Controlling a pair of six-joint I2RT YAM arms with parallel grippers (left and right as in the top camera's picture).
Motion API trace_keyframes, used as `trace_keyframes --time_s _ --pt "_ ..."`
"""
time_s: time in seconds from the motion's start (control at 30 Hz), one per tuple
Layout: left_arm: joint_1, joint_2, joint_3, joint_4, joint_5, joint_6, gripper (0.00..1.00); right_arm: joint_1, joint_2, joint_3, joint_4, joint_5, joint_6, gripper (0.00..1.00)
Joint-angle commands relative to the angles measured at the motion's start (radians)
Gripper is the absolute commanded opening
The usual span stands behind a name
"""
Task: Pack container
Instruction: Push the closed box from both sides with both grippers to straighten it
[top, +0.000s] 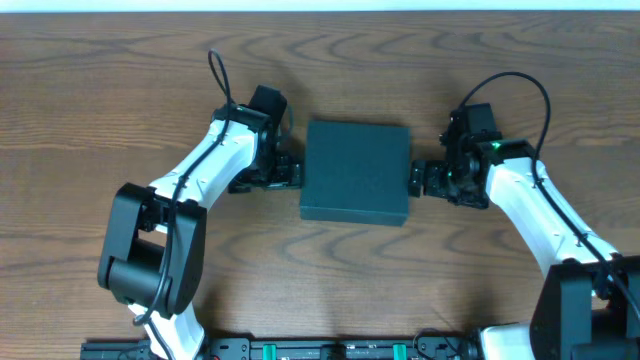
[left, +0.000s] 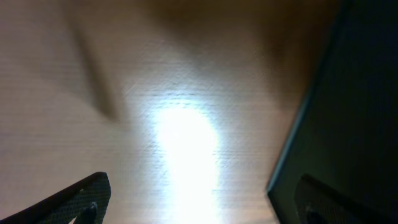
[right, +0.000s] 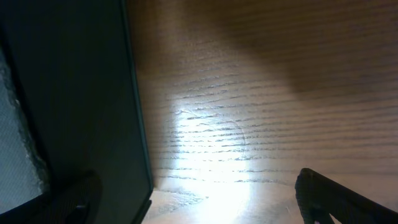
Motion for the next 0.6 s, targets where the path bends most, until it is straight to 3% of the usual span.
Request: trace_keyframes --time_s 0.0,0.57 --pt "0.0 -0.035 0.005 -0.034 -0.033 0.007 0.95 -0.033 0.0 0.0 0.013 -0.017 0.018 0.99" --pt "-0.103 -0.035 0.005 -0.058 -0.005 -0.031 0.95 -0.046 0.0 0.0 0.09 -0.018 0.018 0.99"
